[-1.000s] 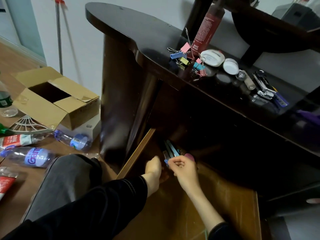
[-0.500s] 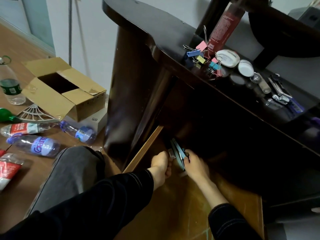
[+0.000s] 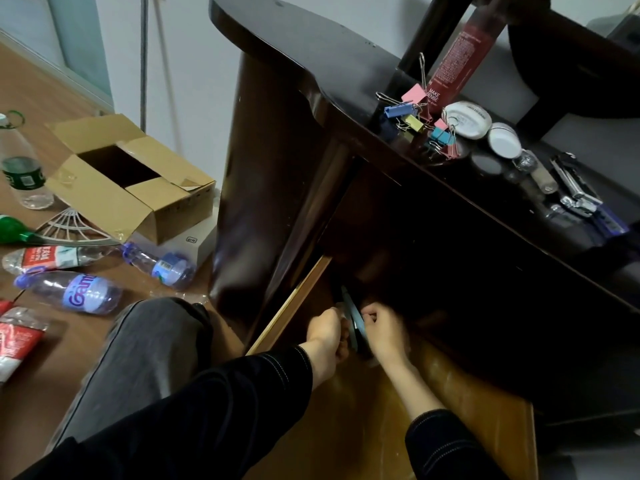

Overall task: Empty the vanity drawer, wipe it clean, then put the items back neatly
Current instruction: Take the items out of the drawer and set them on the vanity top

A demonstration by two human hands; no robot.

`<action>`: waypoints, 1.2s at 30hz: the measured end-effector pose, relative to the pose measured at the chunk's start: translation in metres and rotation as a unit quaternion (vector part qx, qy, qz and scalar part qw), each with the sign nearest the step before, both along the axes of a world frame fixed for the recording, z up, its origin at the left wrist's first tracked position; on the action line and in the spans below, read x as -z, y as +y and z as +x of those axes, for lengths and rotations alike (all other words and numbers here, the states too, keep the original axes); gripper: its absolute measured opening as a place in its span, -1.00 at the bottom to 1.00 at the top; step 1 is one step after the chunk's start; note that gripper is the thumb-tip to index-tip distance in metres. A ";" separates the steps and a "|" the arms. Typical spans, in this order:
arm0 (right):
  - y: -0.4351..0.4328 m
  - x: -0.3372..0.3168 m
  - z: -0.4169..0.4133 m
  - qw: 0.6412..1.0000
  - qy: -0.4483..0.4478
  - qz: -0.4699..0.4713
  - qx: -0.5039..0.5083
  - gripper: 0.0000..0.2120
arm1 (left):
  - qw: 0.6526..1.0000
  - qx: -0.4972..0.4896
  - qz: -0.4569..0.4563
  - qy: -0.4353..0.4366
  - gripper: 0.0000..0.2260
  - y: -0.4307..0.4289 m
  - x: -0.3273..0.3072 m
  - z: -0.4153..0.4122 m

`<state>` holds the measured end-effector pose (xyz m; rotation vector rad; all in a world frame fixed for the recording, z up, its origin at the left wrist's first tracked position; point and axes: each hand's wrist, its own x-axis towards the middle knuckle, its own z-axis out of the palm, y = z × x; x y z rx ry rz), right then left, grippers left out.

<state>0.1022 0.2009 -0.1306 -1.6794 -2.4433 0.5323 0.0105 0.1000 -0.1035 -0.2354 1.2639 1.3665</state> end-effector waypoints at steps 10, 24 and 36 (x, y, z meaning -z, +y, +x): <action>-0.077 -0.029 0.033 0.952 0.269 -0.036 0.143 -0.76 | 0.998 0.061 -0.009 0.033 -0.82 -0.006 -0.008 0.002; -0.150 -0.181 0.061 0.905 0.403 0.106 -0.091 -0.83 | 0.820 0.252 0.209 0.470 -0.60 -0.075 -0.132 -0.027; -0.081 -0.316 -0.001 0.877 0.470 0.087 -0.042 -0.81 | 0.566 0.097 0.221 0.788 -0.76 -0.036 -0.279 -0.098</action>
